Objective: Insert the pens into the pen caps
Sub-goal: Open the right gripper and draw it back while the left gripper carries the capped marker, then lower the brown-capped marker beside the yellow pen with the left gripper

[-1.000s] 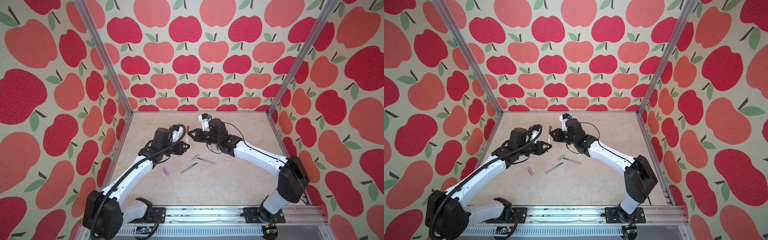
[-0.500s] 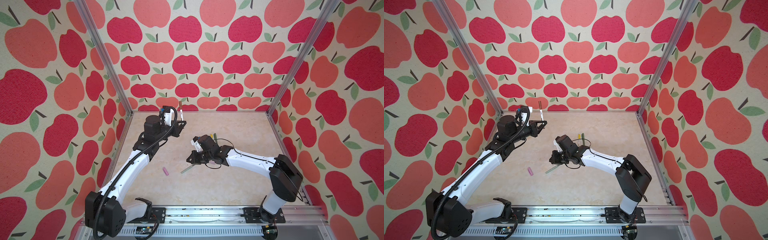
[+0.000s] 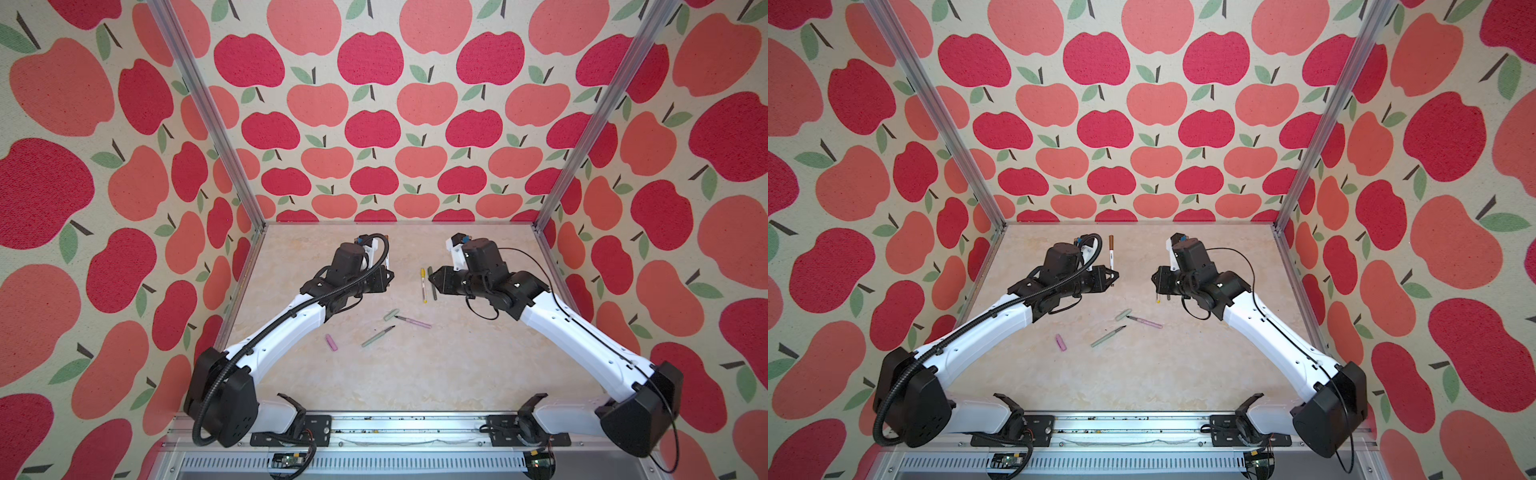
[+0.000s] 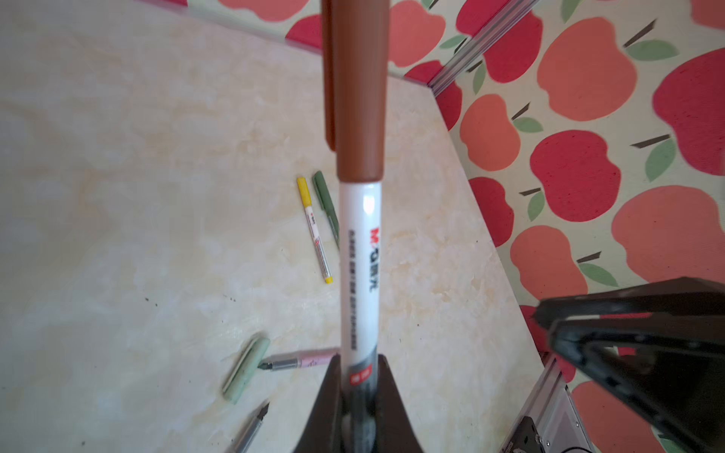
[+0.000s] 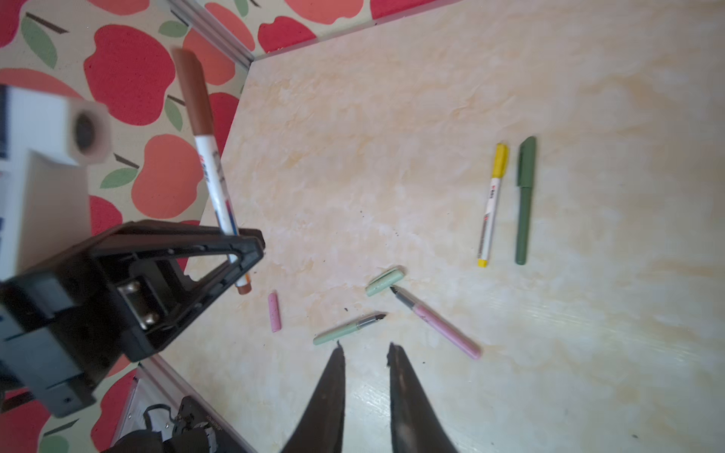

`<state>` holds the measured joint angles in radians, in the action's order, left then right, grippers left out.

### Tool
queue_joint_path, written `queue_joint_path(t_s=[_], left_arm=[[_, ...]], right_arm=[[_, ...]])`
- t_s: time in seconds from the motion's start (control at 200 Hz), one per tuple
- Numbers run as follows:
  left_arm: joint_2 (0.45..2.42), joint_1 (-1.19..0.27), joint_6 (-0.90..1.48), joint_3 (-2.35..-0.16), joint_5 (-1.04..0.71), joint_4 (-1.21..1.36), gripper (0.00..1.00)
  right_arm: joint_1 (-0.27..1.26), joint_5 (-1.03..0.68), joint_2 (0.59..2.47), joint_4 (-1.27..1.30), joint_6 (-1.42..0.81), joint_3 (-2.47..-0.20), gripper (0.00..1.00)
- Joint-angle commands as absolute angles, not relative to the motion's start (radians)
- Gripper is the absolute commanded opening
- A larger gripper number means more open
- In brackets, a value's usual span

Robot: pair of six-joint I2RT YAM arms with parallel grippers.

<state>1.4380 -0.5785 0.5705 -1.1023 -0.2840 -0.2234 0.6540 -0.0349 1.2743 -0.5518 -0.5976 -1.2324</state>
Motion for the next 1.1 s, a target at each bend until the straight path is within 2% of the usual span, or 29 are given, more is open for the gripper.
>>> queue_joint_path(t_s=[0.0,0.225,0.575,0.78,1.096], left_arm=[[1.557,-0.622,0.707,-1.170,-0.171,-0.423,0.00],[1.817,-0.680,0.755,-1.377,-0.149,-0.562,0.00],[2.106,-0.719,0.753,-1.644,-0.117,-0.674,0.00],[2.209,-0.732,0.733,-1.769,-0.080,-0.743,0.00],[2.306,-0.732,0.709,-1.879,-0.031,-0.813,0.05]], right_arm=[[0.571,0.051,1.209,-0.719,-0.504,-1.244,0.25],[0.433,-0.012,1.125,-0.737,-0.490,-1.165,0.25],[0.379,-0.098,1.070,-0.701,-0.466,-1.079,0.26],[0.354,-0.141,1.049,-0.676,-0.462,-1.046,0.26],[0.345,-0.172,1.021,-0.662,-0.455,-1.017,0.26]])
